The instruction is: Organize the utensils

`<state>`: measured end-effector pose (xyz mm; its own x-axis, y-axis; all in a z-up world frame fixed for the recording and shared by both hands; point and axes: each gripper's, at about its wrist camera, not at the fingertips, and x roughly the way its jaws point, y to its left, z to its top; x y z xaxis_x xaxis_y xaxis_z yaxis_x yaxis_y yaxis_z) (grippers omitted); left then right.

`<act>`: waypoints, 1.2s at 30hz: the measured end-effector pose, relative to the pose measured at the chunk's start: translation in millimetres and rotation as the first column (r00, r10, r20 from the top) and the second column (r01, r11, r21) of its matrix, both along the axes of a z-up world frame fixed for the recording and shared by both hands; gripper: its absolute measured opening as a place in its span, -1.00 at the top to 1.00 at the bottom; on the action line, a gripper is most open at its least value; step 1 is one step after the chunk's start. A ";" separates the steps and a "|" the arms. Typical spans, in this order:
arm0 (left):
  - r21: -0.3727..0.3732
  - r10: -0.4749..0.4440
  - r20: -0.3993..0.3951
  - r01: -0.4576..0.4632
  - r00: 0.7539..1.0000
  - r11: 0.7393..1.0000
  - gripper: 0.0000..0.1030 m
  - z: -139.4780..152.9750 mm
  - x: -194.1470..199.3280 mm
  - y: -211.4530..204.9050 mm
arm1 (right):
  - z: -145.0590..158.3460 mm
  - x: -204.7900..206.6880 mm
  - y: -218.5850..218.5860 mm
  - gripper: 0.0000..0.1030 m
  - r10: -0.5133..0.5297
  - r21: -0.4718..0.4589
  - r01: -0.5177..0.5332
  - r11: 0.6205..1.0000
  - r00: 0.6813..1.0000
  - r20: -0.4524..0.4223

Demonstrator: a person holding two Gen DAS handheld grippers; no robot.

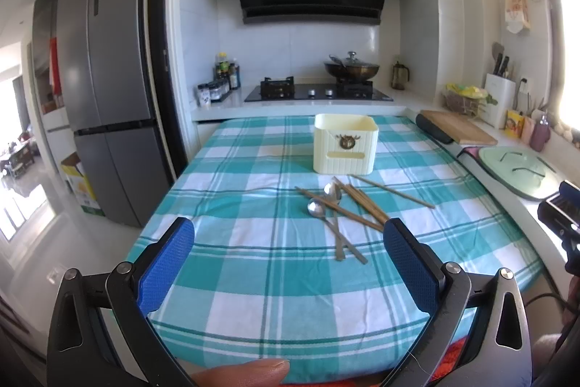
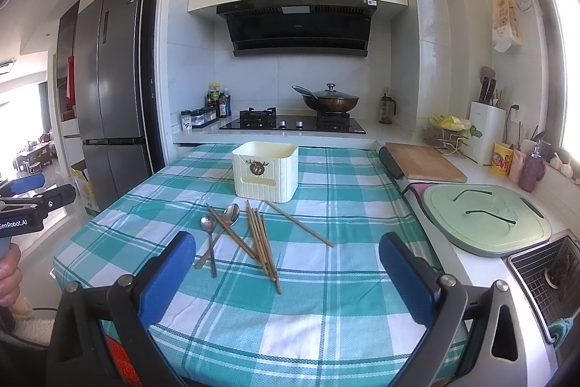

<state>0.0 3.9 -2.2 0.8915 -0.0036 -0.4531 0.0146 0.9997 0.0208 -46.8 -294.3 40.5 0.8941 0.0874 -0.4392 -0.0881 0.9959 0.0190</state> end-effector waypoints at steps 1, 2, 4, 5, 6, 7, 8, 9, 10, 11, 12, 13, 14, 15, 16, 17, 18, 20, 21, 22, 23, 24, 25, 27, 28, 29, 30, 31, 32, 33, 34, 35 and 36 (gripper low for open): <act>0.000 0.000 0.000 0.000 1.000 1.000 -1.00 -0.2 0.1 -0.2 | -0.1 0.0 -0.1 -1.00 0.000 0.001 0.000 1.000 1.000 0.000; 0.000 0.000 0.000 0.000 1.000 1.000 -1.00 -0.2 0.2 -0.1 | -0.4 0.0 -0.1 -1.00 0.001 0.002 -0.001 1.000 1.000 0.000; 0.000 0.000 -0.001 0.000 1.000 1.000 -0.99 0.0 0.4 -0.3 | -0.6 0.1 0.3 -1.00 0.001 0.002 -0.001 1.000 1.000 0.001; 0.000 0.000 -0.001 0.000 1.000 1.000 -0.99 -0.1 0.3 -0.3 | -0.7 0.3 0.3 -1.00 0.001 0.001 -0.001 1.000 1.000 0.001; 0.002 0.000 -0.002 0.000 1.000 1.000 -0.99 -2.7 0.7 -2.4 | -0.9 0.5 0.4 -1.00 0.001 0.001 -0.001 1.000 1.000 0.000; 0.002 -0.001 -0.002 0.001 1.000 1.000 -0.99 -4.1 0.9 -3.5 | -0.6 0.3 0.3 -1.00 0.001 0.001 -0.001 1.000 1.000 0.000; 0.003 -0.001 -0.004 0.001 1.000 1.000 -0.99 -5.2 1.7 -4.5 | -1.0 0.5 0.4 -1.00 0.001 0.001 -0.001 1.000 1.000 -0.001; 0.003 0.000 -0.004 0.000 1.000 1.000 -1.00 -6.2 1.4 -4.6 | -1.1 0.5 0.3 -1.00 0.001 0.001 -0.001 1.000 1.000 -0.001; 0.003 0.000 -0.004 0.000 1.000 1.000 -1.00 -6.2 1.4 -4.7 | -1.1 0.2 0.2 -1.00 0.000 0.002 0.000 1.000 1.000 -0.002; 0.003 -0.001 -0.004 0.001 1.000 1.000 -0.99 -6.1 1.6 -4.6 | -1.5 0.5 0.0 -1.00 0.000 0.003 0.000 1.000 1.000 -0.002; 0.003 -0.001 -0.004 0.001 1.000 1.000 -0.99 -6.1 1.6 -4.5 | -1.8 0.8 -0.3 -1.00 0.000 0.005 0.000 1.000 1.000 -0.003; 0.003 -0.001 -0.005 0.001 1.000 1.000 -0.99 -5.9 1.7 -4.4 | -1.8 0.7 -0.3 -1.00 -0.001 0.004 0.001 1.000 1.000 -0.003; 0.003 -0.002 -0.005 0.002 1.000 1.000 -0.99 -6.1 1.7 -4.4 | -2.0 0.7 -0.2 -1.00 -0.001 0.003 0.001 1.000 1.000 -0.003; 0.003 -0.002 -0.006 0.002 1.000 1.000 -1.00 -7.2 1.3 -4.6 | -2.3 0.7 -0.2 -1.00 -0.002 0.003 0.002 1.000 1.000 -0.002; 0.003 -0.002 -0.006 0.002 1.000 1.000 -0.99 -7.3 1.2 -4.7 | -2.2 0.4 -0.8 -1.00 -0.002 0.004 0.002 1.000 1.000 -0.002; 0.003 -0.002 -0.006 0.002 1.000 1.000 -1.00 -7.2 1.2 -4.8 | -2.3 0.4 -0.9 -1.00 -0.001 0.004 0.001 1.000 1.000 -0.002; 0.002 -0.003 -0.006 0.003 1.000 1.000 -1.00 -8.2 0.8 -4.6 | -2.2 0.3 -0.9 -1.00 -0.001 0.004 0.001 1.000 1.000 -0.002; 0.003 -0.001 -0.006 0.001 1.000 1.000 -0.99 -7.0 1.4 -5.3 | -2.6 0.2 -0.9 -1.00 -0.002 0.004 0.002 1.000 1.000 -0.002; 0.003 -0.002 -0.008 0.002 1.000 1.000 -0.99 -8.4 1.6 -5.9 | -2.2 0.4 -0.9 -1.00 -0.001 0.003 0.001 1.000 1.000 -0.002; 0.002 -0.003 -0.010 0.003 1.000 1.000 -0.99 -9.9 1.5 -6.3 | -2.1 0.4 -0.9 -1.00 -0.001 0.003 0.001 1.000 1.000 -0.002; 0.001 -0.003 -0.012 0.003 1.000 1.000 -0.99 -11.1 1.4 -7.0 | -2.7 0.5 -1.0 -1.00 -0.002 0.002 0.002 1.000 1.000 -0.003; 0.000 -0.003 -0.014 0.003 1.000 1.000 -0.99 -12.5 1.1 -7.1 | -2.5 0.5 -1.2 -1.00 -0.002 0.002 0.002 1.000 1.000 -0.004; 0.001 -0.003 -0.016 0.003 1.000 1.000 -0.99 -12.0 2.0 -8.2 | -3.3 0.9 -1.4 -1.00 -0.003 0.003 0.003 1.000 1.000 -0.004; 0.000 -0.003 -0.016 0.003 1.000 1.000 -1.00 -12.7 1.9 -8.5 | -3.7 1.0 -1.6 -1.00 -0.005 0.002 0.005 1.000 1.000 -0.004; 0.001 -0.003 -0.016 0.003 1.000 1.000 -1.00 -12.8 1.9 -8.5 | -3.7 1.0 -1.7 -1.00 -0.005 0.003 0.005 1.000 1.000 -0.004; 0.002 -0.003 -0.016 0.003 1.000 1.000 -0.99 -12.5 2.4 -8.9 | -4.0 1.0 -2.0 -1.00 -0.005 0.004 0.005 1.000 1.000 -0.003; 0.002 -0.003 -0.015 0.003 1.000 1.000 -0.99 -12.9 2.4 -9.3 | -4.4 0.9 -2.0 -1.00 -0.005 0.003 0.006 1.000 1.000 -0.003; 0.002 -0.004 -0.016 0.004 1.000 1.000 -0.99 -13.0 2.5 -9.4 | -4.0 1.0 -1.8 -1.00 -0.006 0.002 0.006 1.000 1.000 -0.003; 0.002 -0.004 -0.017 0.004 1.000 1.000 -0.99 -12.7 2.5 -9.4 | -4.5 1.1 -2.1 -1.00 -0.006 0.001 0.006 1.000 1.000 -0.003; 0.002 -0.004 -0.020 0.004 1.000 1.000 -1.00 -11.6 3.5 -9.5 | -4.5 1.1 -2.2 -1.00 -0.005 0.002 0.005 1.000 1.000 -0.004; 0.001 -0.005 -0.022 0.005 1.000 1.000 -1.00 -11.1 3.7 -9.6 | -4.5 1.0 -2.2 -1.00 -0.005 0.002 0.005 1.000 1.000 -0.003; 0.001 -0.005 -0.023 0.005 1.000 1.000 -0.99 -11.4 3.7 -9.9 | -4.9 0.9 -2.4 -1.00 -0.004 0.003 0.004 1.000 1.000 -0.003; 0.001 -0.005 -0.025 0.005 1.000 1.000 -0.99 -11.4 3.9 -10.1 | -5.0 1.0 -2.4 -1.00 -0.004 0.002 0.004 1.000 1.000 -0.003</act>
